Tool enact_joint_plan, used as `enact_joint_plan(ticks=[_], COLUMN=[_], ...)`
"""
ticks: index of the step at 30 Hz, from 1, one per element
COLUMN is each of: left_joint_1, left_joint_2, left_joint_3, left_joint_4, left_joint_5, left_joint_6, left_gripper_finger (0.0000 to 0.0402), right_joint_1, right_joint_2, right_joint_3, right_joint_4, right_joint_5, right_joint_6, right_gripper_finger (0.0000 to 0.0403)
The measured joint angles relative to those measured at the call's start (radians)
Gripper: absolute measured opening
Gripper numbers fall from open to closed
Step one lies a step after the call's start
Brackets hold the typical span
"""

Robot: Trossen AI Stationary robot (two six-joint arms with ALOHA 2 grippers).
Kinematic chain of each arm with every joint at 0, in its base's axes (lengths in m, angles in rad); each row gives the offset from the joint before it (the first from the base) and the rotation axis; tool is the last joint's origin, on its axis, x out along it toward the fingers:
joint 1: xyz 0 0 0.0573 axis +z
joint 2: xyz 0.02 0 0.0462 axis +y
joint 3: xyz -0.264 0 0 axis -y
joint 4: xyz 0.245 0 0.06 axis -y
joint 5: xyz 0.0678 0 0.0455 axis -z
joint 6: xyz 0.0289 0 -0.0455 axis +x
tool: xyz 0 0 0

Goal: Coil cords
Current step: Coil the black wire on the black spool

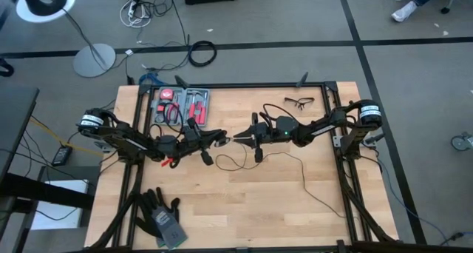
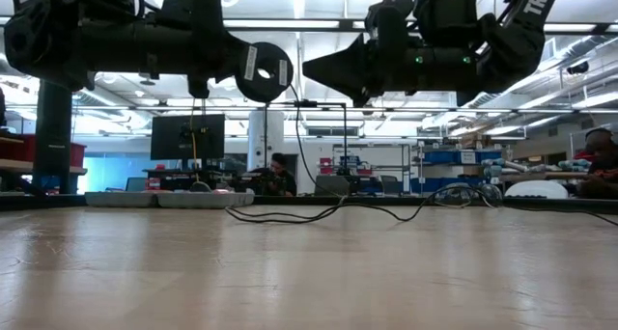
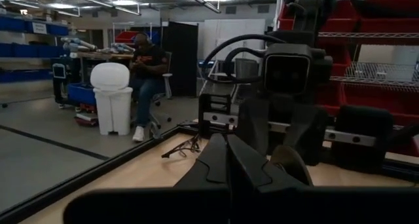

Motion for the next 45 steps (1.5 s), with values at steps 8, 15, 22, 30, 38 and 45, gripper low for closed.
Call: enact_joint_plan(ticks=[8,15,22,30,38,45], left_joint_1=[0.000,0.002,0.008,0.008,0.009,0.009], left_joint_2=[0.000,0.000,0.000,0.000,0.000,0.000], left_joint_3=[0.082,0.101,0.101,0.093,0.092,0.092], left_joint_4=[-0.125,-0.134,-0.136,-0.134,-0.135,-0.121], left_joint_5=[0.032,0.031,0.031,0.018,0.010,0.011], left_joint_6=[0.023,0.038,0.038,0.056,0.060,0.060], left_gripper_finger=[0.0000,0.0000,0.0000,0.0000,0.0000,0.0000], right_joint_1=[0.000,0.001,-0.010,-0.070,-0.085,-0.064], right_joint_2=[0.000,0.000,-0.003,-0.015,-0.016,-0.013], right_joint_3=[0.000,0.000,0.000,0.000,-0.001,-0.001], right_joint_4=[-0.002,-0.005,-0.018,-0.028,-0.054,-0.052], right_joint_5=[0.003,0.003,0.000,-0.172,-0.212,-0.181], right_joint_6=[0.001,0.045,0.071,0.159,0.185,0.153], right_gripper_finger=[0.0059,0.0059,0.0057,0.0074,0.0120,0.0130])
